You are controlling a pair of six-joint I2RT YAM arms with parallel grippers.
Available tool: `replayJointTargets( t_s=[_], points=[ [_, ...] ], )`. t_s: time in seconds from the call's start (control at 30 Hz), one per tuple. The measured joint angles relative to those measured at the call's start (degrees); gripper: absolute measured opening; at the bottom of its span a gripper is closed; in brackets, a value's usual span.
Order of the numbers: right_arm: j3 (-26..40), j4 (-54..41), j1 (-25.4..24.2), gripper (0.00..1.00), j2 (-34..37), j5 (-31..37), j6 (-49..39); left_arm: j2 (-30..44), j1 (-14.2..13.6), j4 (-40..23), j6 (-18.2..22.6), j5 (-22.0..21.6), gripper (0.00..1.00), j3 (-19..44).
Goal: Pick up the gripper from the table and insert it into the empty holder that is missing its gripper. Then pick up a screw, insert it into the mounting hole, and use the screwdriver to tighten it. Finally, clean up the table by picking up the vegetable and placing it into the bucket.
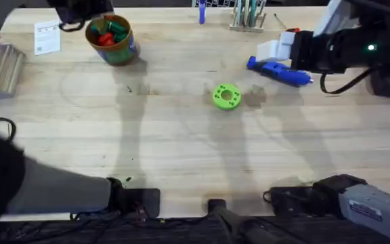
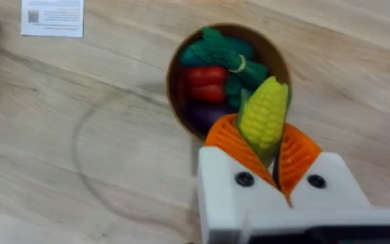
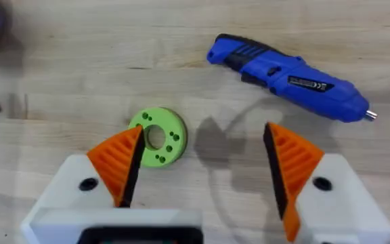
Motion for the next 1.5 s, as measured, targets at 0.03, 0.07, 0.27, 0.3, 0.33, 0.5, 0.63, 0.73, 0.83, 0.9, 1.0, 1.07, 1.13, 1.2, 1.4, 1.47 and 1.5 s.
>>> replayJointTargets(
  t_s=[0.03, 0.07, 0.27, 0.3, 0.33, 0.5, 0.63, 0.73, 0.83, 0.9, 1.0, 1.07, 1.13, 1.2, 1.4, 1.47, 1.5],
  points=[
    [0.0, -0.1, 0.0, 0.991, 0.0, 0.0, 0.0, 1.6, 0.5, 0.9, 0.2, -0.1, 0.033, 0.0],
    [0.0, -0.2, 0.0, 0.991, 0.0, 0.0, 0.0, 3.1, 0.9, 1.8, 0.4, -0.1, 0.033, 0.0],
    [0.0, -0.4, 0.0, 0.991, 0.2, 0.0, 0.0, 8.0, 1.9, 5.2, 0.8, -0.1, 0.033, -0.1],
    [0.0, -0.4, 0.0, 0.991, 0.2, 0.0, 0.0, 8.0, 1.9, 5.4, 0.8, -0.1, 0.033, -0.1],
    [0.0, -0.4, 0.0, 0.991, 0.2, 0.0, 0.0, 8.0, 1.8, 5.8, 0.8, -0.1, 0.033, -0.1],
    [0.0, -0.4, 0.0, 0.991, 0.2, 0.0, 0.0, 7.6, 1.8, 6.4, 1.2, -0.2, 0.516, -0.1],
    [0.0, -0.4, 0.0, 0.991, 0.2, 0.0, 0.0, 7.4, 1.8, 2.8, 1.0, 0.1, 0.972, -0.1],
    [0.0, -0.4, 0.0, 0.991, 0.2, 0.0, 0.0, 6.0, 1.8, 0.3, 0.9, 0.5, 0.985, -0.1],
    [0.0, -0.4, 0.0, 0.990, 0.2, 0.0, 0.1, 2.2, 1.5, -3.0, 0.8, 0.8, 0.985, -0.1],
    [0.0, -0.4, 0.0, 0.991, 0.2, 0.0, 0.2, -1.5, 1.0, -6.1, 0.7, 0.8, 0.985, -0.1],
    [0.0, -0.4, 0.0, 0.991, 0.0, 0.0, 0.3, -8.5, -1.1, -11.1, 0.7, 0.7, 0.987, -0.1],
    [0.0, -0.5, 0.0, 0.991, -0.7, 0.0, 0.3, -12.7, -3.6, -14.4, 0.7, 0.6, 0.987, -0.1],
    [0.0, -0.8, 0.0, 0.991, -2.1, 0.0, 0.3, -16.8, -7.3, -18.3, 0.7, 0.2, 0.987, -0.1],
    [0.0, -1.9, 0.0, 0.991, -3.6, 0.0, 0.3, -19.9, -10.9, -20.7, 0.3, -0.5, 0.986, -0.4],
    [0.0, -6.9, 0.0, 0.991, -6.3, 0.0, 0.3, -30.3, -20.6, -23.0, -4.0, -2.7, 0.986, -11.9],
    [0.0, -8.4, 0.0, 0.991, -6.7, 0.0, 0.3, -33.3, -22.5, -23.3, -6.1, -2.7, 0.986, -16.7],
    [0.0, -9.3, 0.0, 0.991, -6.9, 0.0, 0.3, -34.8, -23.1, -23.3, -7.1, -2.7, 0.987, -19.0]
  ],
)
